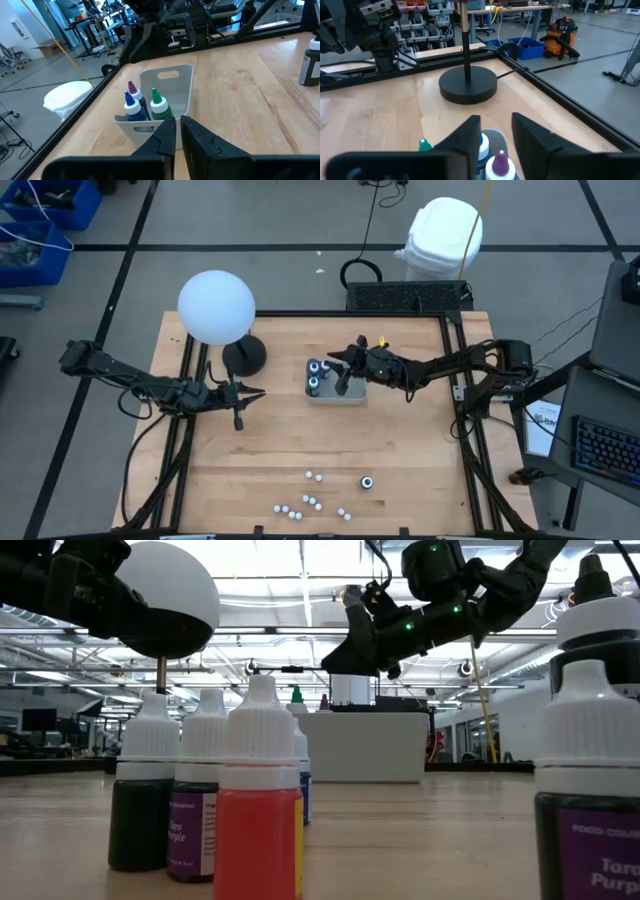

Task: Pick & Place food coloring
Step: Put the big black food coloring bottle into the gray bin

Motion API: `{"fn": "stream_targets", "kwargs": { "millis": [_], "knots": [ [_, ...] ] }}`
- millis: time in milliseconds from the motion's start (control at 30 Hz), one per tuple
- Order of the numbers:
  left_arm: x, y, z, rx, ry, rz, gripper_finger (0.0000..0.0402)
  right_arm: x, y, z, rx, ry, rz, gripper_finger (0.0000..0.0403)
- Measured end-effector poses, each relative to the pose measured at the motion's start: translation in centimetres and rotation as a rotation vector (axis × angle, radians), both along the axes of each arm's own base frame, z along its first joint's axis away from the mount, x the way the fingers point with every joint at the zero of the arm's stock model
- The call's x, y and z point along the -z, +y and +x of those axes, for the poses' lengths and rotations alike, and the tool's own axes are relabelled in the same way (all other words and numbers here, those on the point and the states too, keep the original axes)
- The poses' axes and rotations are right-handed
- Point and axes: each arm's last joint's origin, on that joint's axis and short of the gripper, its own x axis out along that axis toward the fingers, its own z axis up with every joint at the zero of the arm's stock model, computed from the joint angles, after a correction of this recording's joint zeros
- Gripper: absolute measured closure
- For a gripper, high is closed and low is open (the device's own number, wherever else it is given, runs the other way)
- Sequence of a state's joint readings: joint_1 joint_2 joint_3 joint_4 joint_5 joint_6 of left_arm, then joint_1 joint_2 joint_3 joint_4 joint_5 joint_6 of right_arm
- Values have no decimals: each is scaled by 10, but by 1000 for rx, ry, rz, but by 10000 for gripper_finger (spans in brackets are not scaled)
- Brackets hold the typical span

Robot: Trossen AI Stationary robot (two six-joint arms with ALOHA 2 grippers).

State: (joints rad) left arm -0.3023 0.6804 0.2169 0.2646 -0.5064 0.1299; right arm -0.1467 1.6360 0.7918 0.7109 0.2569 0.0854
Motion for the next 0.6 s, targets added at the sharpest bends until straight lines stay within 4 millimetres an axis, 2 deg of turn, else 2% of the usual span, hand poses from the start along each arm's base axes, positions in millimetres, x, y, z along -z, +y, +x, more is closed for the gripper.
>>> {"fn": "stream_targets", "kwargs": {
  "millis": [233, 400, 600],
  "knots": [
    [0, 0, 0, 0, 0, 0, 366, 0, 2, 1, -57, -5, 4, 392],
    [0, 0, 0, 0, 0, 0, 366, -5, 7, 5, -155, -30, 57, 396],
    [0, 0, 0, 0, 0, 0, 366, -25, 30, 13, -256, 3, 49, 401]
  ]
}}
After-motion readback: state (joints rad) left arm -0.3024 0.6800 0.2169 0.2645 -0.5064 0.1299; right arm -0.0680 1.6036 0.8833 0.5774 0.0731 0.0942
